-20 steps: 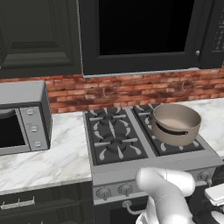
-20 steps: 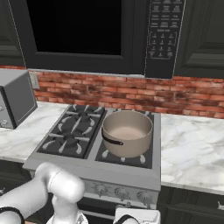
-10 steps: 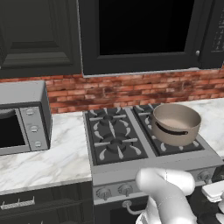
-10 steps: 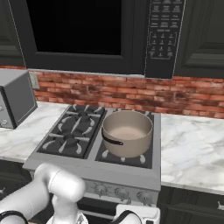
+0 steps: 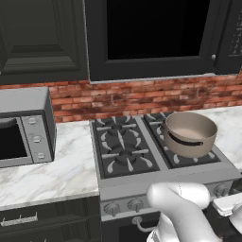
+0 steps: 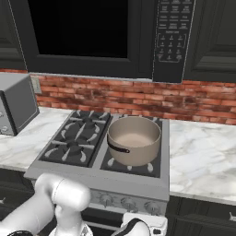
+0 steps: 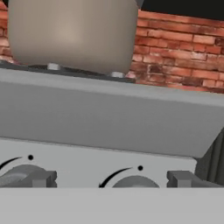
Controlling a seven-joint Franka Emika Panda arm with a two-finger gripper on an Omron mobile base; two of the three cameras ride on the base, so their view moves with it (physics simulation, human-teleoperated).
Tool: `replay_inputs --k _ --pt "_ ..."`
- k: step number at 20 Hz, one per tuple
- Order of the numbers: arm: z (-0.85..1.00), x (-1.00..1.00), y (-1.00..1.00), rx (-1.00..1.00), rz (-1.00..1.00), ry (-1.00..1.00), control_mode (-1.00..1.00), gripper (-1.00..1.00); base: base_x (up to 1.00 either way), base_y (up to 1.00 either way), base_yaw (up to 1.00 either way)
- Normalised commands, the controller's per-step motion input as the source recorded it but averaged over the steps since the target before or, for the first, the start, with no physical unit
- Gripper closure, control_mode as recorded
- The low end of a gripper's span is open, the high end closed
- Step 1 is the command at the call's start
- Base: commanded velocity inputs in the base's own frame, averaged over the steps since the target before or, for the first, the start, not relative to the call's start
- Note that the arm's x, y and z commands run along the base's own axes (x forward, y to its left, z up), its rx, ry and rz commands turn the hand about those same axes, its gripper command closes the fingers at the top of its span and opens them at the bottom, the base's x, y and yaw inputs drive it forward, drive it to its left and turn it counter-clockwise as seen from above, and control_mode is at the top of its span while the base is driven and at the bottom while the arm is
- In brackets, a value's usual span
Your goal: Turn on the front right burner of the stove.
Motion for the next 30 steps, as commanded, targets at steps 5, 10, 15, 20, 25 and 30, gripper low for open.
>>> replay_inputs --k 5,10,15,20,25,30 --pt "-0.23 0.16 -0.01 0.03 0.00 0.00 -1.00 -1.00 0.00 0.00 0.00" --pt "-0.23 0.13 -0.08 0.02 0.00 0.00 -1.00 -1.00 0.00 0.00 0.00" --pt "-0.20 0.09 -0.23 0.00 0.00 0.00 -1.00 -1.00 0.00 0.00 0.00" --pt "-0.23 0.15 -0.16 0.01 0.00 0.00 -1.00 -1.00 0.00 0.00 0.00" --pt "-0.21 0.15 -0.06 0.02 0.00 0.00 -1.00 -1.00 0.00 0.00 0.00" --pt "-0.15 0.12 -0.05 0.03 0.00 0.00 -1.00 1.00 0.00 0.00 0.00"
